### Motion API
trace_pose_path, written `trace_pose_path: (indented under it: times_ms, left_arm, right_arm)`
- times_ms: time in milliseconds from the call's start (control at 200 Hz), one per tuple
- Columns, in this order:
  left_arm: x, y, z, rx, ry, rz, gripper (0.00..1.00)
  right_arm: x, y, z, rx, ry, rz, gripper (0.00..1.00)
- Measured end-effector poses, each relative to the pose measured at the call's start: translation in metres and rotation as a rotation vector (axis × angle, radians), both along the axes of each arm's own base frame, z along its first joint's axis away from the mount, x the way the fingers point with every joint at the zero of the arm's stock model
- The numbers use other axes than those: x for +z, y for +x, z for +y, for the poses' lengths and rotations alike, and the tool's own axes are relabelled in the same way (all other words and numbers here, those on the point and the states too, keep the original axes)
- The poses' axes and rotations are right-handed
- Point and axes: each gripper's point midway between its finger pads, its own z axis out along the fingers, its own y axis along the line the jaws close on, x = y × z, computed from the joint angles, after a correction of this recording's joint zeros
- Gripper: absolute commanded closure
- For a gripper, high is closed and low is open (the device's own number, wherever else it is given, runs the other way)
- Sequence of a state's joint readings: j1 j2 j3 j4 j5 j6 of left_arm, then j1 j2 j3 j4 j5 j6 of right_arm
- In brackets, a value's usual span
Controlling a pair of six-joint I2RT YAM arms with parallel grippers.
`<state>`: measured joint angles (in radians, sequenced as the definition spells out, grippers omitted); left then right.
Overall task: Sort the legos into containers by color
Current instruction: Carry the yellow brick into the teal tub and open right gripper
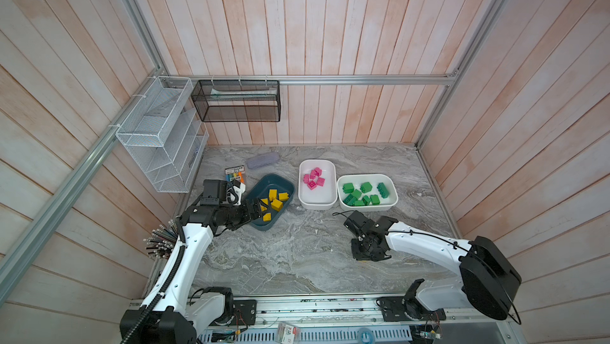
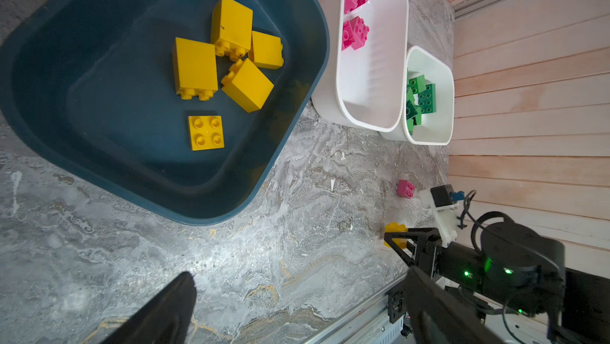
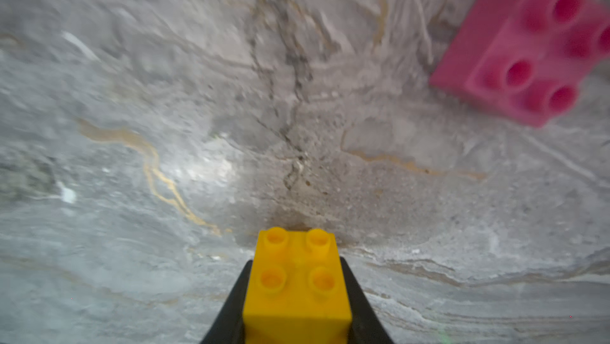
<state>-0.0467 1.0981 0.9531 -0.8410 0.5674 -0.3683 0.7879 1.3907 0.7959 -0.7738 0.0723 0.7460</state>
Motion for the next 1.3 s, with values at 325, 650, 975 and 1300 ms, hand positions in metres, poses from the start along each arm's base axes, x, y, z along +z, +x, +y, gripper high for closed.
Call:
trace_pose_path:
  times_ms: [325, 650, 975, 1300]
  left_arm:
    - [0.023, 0.013, 0.014, 0.05, 0.083, -0.065, 0.0]
    - [0.033, 0.0, 0.026, 0.102, 0.127, -0.103, 0.0]
    - [0.02, -0.007, 0.038, 0.161, 0.174, -0.048, 0.0]
    - [0.01, -0.009, 0.037, 0.173, 0.16, -0.02, 0.0]
  right_arm:
    - [0.106, 0.086, 0.125, 0.285, 0.341, -0.295, 0.74]
    - [0.139, 0.113, 0.259, 0.63, 0.657, -0.413, 0.74]
    - [0.105, 0.113, 0.343, 0.791, 0.77, -0.384, 0.74]
    - [0.071, 0.128, 0.381, 0.83, 0.784, -0.371, 0.65]
